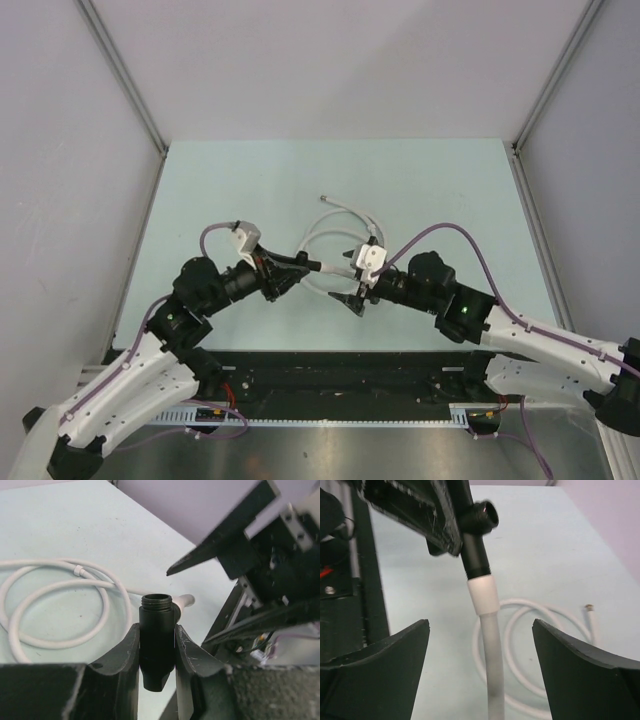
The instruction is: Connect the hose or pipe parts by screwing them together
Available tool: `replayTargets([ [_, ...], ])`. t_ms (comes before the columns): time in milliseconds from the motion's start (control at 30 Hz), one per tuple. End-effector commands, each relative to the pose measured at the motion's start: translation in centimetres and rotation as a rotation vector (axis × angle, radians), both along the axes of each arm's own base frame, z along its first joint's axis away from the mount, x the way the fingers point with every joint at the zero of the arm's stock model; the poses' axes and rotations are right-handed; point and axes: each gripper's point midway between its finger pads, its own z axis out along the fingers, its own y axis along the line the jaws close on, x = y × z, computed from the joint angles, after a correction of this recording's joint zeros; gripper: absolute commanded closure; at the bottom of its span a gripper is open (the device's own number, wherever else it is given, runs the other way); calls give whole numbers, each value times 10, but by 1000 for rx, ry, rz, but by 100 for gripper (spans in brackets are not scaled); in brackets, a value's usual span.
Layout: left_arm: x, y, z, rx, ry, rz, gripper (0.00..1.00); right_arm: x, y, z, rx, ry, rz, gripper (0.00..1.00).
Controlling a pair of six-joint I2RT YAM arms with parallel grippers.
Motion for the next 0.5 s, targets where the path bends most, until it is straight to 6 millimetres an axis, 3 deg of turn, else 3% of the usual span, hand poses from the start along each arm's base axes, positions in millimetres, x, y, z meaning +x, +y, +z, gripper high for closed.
replayTargets([
  [0, 2, 17, 57, -256, 195, 143, 100, 23, -13, 25, -46, -226, -238, 10],
  [100, -8, 18, 68, -334, 305, 136, 100, 23, -9, 28, -107, -355, -284, 11],
  [133, -10, 21, 77, -363, 322, 141, 99, 11, 2, 25, -124, -385, -256, 11],
  [200, -10, 24, 77, -390, 399, 171, 100, 16, 2, 37, -133, -472, -326, 11],
  [233, -11, 26, 83, -407, 417, 180, 100, 9, 11, 35, -147, -499, -314, 12],
  [333, -11, 29, 82, -425, 517, 218, 100, 11, 12, 43, -166, -583, -377, 13],
  [467, -14, 26, 81, -416, 587, 218, 100, 9, 24, 37, -206, -643, -380, 16],
])
